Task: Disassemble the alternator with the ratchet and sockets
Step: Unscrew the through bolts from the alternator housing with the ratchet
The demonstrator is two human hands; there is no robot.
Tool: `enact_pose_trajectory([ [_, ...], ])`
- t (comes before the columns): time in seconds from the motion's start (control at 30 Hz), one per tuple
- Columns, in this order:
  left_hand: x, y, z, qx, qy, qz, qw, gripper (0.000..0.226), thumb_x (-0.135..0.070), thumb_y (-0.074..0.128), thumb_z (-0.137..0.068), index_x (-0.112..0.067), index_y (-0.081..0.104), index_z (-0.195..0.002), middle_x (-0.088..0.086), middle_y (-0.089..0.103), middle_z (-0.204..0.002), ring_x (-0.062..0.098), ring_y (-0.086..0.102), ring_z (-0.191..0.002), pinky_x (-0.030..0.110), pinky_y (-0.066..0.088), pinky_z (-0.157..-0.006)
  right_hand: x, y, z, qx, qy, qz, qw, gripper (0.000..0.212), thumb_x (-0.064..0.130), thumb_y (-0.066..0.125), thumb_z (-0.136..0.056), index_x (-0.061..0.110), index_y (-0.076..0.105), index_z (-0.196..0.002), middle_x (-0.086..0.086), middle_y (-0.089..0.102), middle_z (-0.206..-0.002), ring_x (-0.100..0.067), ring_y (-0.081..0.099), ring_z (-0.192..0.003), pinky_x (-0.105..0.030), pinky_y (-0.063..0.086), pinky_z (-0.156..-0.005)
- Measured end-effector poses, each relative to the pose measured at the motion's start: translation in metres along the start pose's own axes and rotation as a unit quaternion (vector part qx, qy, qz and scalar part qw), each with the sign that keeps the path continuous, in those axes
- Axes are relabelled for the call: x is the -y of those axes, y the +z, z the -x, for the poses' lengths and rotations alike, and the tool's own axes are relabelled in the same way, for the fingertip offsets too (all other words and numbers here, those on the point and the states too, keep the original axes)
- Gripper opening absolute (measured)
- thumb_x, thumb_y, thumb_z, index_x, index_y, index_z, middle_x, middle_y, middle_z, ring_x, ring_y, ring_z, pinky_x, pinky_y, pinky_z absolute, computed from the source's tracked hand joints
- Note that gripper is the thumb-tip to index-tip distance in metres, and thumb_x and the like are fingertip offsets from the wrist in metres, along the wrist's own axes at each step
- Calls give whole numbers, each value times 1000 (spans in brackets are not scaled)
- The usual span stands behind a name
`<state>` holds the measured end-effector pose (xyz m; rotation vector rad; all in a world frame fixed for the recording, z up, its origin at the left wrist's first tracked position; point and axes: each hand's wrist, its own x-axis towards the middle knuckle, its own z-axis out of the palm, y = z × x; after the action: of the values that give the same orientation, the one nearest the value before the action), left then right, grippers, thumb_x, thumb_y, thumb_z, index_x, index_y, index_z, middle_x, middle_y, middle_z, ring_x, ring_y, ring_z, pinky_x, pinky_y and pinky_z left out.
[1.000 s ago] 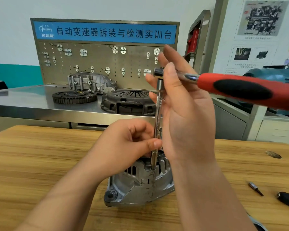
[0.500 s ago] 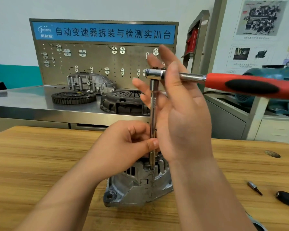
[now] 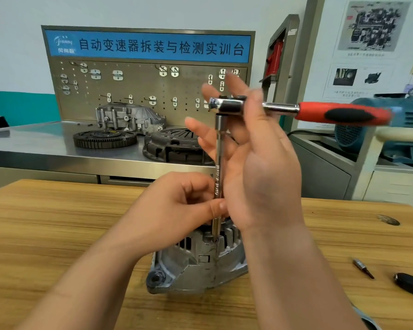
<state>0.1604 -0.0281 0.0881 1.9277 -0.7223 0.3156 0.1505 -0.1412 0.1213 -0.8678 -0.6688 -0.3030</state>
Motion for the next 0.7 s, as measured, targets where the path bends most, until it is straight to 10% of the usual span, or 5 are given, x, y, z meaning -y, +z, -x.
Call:
enact_pose_trajectory([
  [0.17, 0, 1, 1, -2, 9, 27, 1000, 20, -31, 66, -67, -12, 69, -72, 4, 72, -69, 15, 67, -65, 27, 55, -67, 2, -3, -2, -27, 8, 30, 999, 35, 41, 50, -88, 17, 64, -110, -4, 74, -99, -19, 69, -85, -22, 54, -72],
  [0.3, 0, 3, 0, -41, -2, 27, 999, 52, -44, 67, -55, 2, 67, -78, 19, 71, -75, 42, 66, -76, 55, 55, -76, -1, 1, -1, 4, -65, 91, 994, 28, 23, 56, -89, 22, 63, -116, 1, 66, -125, -15, 61, -115, -29, 48, -99],
  [0.47, -4, -1, 2, 16, -13, 55, 998, 40, -26, 63, -75, 10, 64, -93, 35, 64, -89, 53, 59, -86, 64, 47, -79, 0, 3, -1, 4, -17, -7, 1000, 29, 27, 49, -95, 8, 63, -112, -13, 71, -111, -18, 71, -94, -36, 58, -84],
  [0.7, 0, 3, 0, -35, -17, 14, 999, 21, -17, 71, -73, 2, 70, -83, 16, 73, -76, 37, 68, -78, 54, 54, -77, -3, 2, 0, -23, -32, 65, 997, 20, 27, 56, -92, 20, 68, -106, -6, 73, -107, -24, 66, -106, -32, 52, -96],
])
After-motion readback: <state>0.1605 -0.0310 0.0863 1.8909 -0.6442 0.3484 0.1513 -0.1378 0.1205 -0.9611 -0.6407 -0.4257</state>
